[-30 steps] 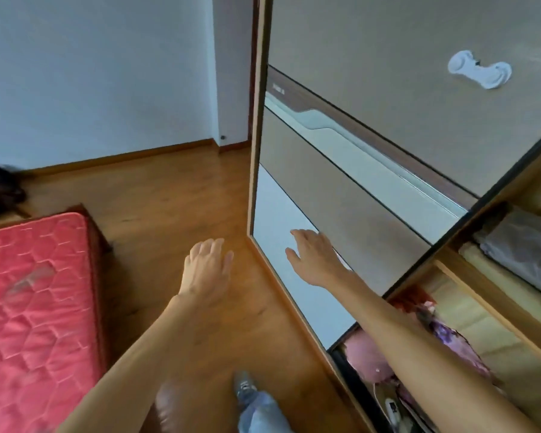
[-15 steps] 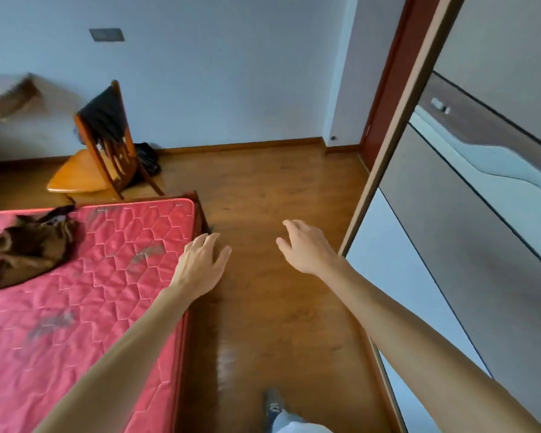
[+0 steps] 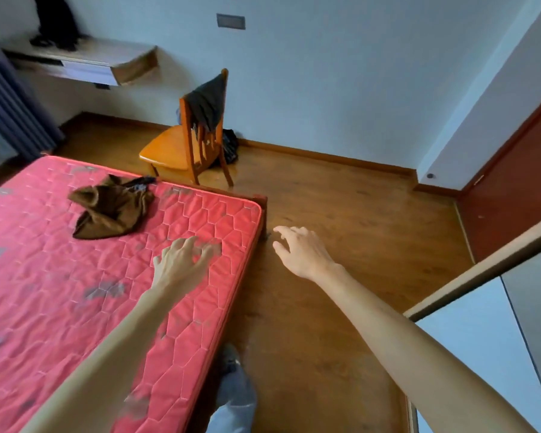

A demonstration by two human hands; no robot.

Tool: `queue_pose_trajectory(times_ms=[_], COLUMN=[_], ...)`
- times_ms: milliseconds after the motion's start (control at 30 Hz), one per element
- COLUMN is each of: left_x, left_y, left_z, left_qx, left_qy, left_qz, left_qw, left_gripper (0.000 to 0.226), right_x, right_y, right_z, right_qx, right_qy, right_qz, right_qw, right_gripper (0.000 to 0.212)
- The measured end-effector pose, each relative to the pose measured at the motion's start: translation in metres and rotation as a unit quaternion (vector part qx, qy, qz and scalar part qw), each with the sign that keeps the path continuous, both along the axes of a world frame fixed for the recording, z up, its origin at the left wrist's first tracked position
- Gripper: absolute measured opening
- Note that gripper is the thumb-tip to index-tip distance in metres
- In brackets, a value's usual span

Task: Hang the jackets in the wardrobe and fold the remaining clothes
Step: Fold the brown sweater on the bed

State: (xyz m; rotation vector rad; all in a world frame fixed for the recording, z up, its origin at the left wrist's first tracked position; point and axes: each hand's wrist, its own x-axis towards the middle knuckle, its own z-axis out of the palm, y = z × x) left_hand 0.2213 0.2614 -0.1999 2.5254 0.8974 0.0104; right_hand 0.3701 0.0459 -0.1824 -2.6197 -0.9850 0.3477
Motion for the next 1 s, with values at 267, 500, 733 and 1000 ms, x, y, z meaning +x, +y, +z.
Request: queue_pose_trajectory(times_ms=[267,500,733,1000], left_x=[0.054,0.079,0.095,0.161], left_y=[0.143,0.237,0.301,0.374], left_z=[-0.015,-0.022,-0.032,-0.056], left_qx=[-0.012,-0.016,-0.019,-0.062], left_qy=[0.003,0.022,0.012,0.055], left_qz=[0.073,0.136,0.238,0.312], left_qw=[0.997,0.99,0.971,0.946], left_gripper=[0.085,0.082,0.071,0.087], right_x=[0.09,0.143,0.19,0.271], right_y=[0.148,0.273,0.39,0.523], right_z=[-0.015,-0.017,-0.027,-0.058], right_qx=[-0.069,-0.083,-0.057,-0.07], right_qy=[-0.068,-0.092,-0.051,-0.067], right_qz=[0.107,0.183,0.279,0.4], right_qw=[0.989,0.975,0.957,0.911], right_gripper=[0.061,0.067,0.056,0.056])
